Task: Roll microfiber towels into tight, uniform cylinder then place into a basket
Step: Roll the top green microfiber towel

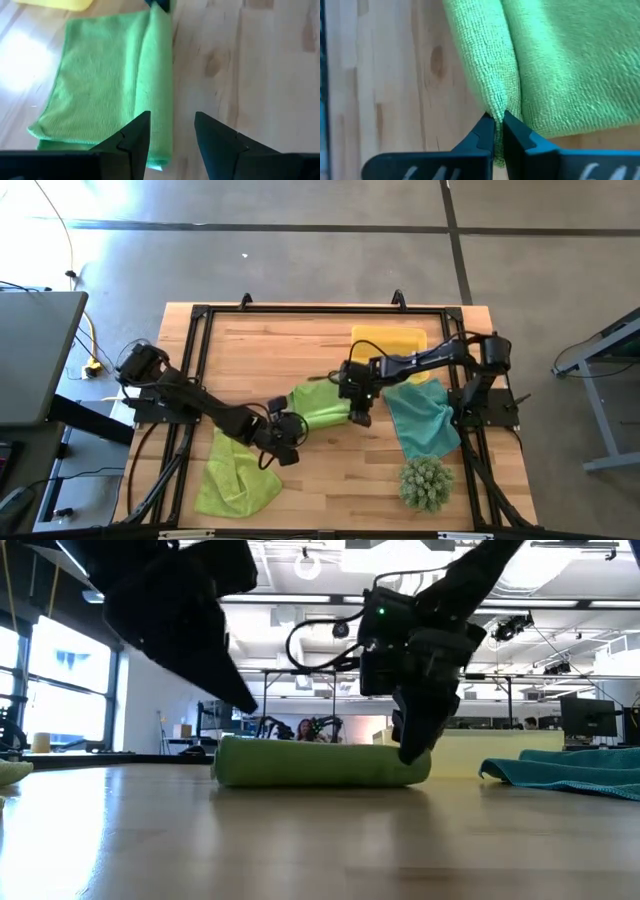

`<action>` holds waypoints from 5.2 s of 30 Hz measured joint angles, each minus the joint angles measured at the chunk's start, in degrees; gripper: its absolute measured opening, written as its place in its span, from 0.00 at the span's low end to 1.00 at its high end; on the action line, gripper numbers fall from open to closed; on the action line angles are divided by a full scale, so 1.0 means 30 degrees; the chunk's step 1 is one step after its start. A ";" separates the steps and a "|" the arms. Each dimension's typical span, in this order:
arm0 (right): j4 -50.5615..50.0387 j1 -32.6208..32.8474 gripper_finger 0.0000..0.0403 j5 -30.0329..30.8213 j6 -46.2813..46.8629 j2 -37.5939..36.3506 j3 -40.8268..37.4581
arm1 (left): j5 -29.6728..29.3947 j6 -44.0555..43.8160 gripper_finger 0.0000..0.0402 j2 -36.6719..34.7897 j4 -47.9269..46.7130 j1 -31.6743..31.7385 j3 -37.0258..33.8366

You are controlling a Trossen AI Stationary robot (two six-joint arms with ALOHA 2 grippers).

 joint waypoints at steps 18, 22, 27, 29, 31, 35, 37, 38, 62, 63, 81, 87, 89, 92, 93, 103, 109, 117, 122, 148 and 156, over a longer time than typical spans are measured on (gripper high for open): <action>-0.0239 -0.0702 0.01 0.1000 0.0764 -0.0051 0.0007 | -0.3576 0.4716 0.36 0.2750 0.2474 0.0088 -0.0007; -0.0258 -0.0702 0.01 0.1536 0.0751 -0.0058 0.0007 | -0.3718 0.6288 0.36 0.2798 0.3198 0.0339 0.0015; -0.0269 -0.0695 0.01 0.1747 0.0263 -0.0073 0.0036 | -0.2831 0.5462 0.36 0.3504 0.2487 0.1314 0.0018; -0.0265 -0.0702 0.01 0.1803 0.0255 -0.0087 0.0036 | -0.2604 0.4700 0.36 0.3612 0.1540 0.1606 0.0000; -0.0278 -0.0702 0.01 0.1803 0.0255 -0.0087 0.0044 | -0.1970 0.3762 0.36 0.3654 0.1181 0.1787 -0.0007; -0.0292 -0.0696 0.01 0.1797 -0.0428 -0.0087 0.0044 | -0.0874 0.1797 0.34 0.3628 0.0647 0.2008 0.0040; -0.0269 -0.0702 0.03 0.1803 -0.1051 -0.0087 0.0044 | -0.0153 0.1207 0.30 0.3577 0.0523 0.2116 0.0053; -0.0269 -0.0695 0.04 0.1803 -0.1440 -0.0087 0.0044 | 0.0185 0.0921 0.27 0.3566 0.0464 0.2150 0.0061; 0.0702 0.4952 0.25 0.5503 -1.2662 -0.2816 -0.1067 | 0.7257 -0.5944 0.01 0.3021 0.4993 0.2399 -0.1954; 0.1545 0.5249 0.24 0.6709 -1.2653 -0.2772 -0.1543 | 0.7887 -0.5938 0.01 0.2815 0.5422 0.2465 -0.2260; 0.4364 0.8552 0.21 1.4258 -0.8430 -0.4015 -0.3388 | 0.8852 -0.6811 0.00 0.2685 0.5819 0.2804 -0.2491; 0.4790 0.8211 0.21 1.2738 -0.6702 -0.3066 -0.3592 | 0.8838 -0.6519 0.00 0.2714 0.6084 0.2835 -0.2513; 0.5086 0.8009 0.21 1.1932 -0.6210 -0.2854 -0.3585 | 0.8794 -0.6513 0.00 0.2714 0.6090 0.2835 -0.2513; 0.5064 0.7719 0.22 1.1166 -0.6093 -0.2697 -0.3585 | 0.8777 -0.6464 0.00 0.2714 0.6130 0.2835 -0.2515; 0.5044 0.7622 0.22 1.1124 -0.6185 -0.2696 -0.3585 | 0.8765 -0.6461 0.00 0.2714 0.6159 0.2835 -0.2521; 0.5750 0.6861 0.47 1.1056 -0.6548 -0.2212 -0.3585 | 0.8510 -0.6517 0.00 0.2736 0.6274 0.2624 -0.2513; 0.5916 0.6415 0.51 1.0867 -0.6587 -0.0981 -0.3523 | 0.8524 -0.6527 0.00 0.2743 0.6296 0.2624 -0.2513; 0.5845 0.5713 0.42 1.0962 -0.6032 -0.0849 -0.3504 | 0.9081 -0.6468 0.02 0.2447 0.6307 0.2609 -0.2506; 0.5806 0.5376 0.30 1.1151 -0.6032 -0.0801 -0.3512 | 0.9450 -0.6183 0.03 0.1729 0.6026 0.2536 -0.2550; 0.5880 0.1175 0.03 -0.0004 0.6557 -0.0765 -0.3599 | 0.6413 0.2551 0.24 -0.0622 0.6504 0.1130 -0.2510; 0.5873 0.0993 0.03 0.0153 0.7180 -0.0772 -0.3592 | 0.1869 0.5452 0.25 -0.0572 0.6441 -0.0030 -0.2513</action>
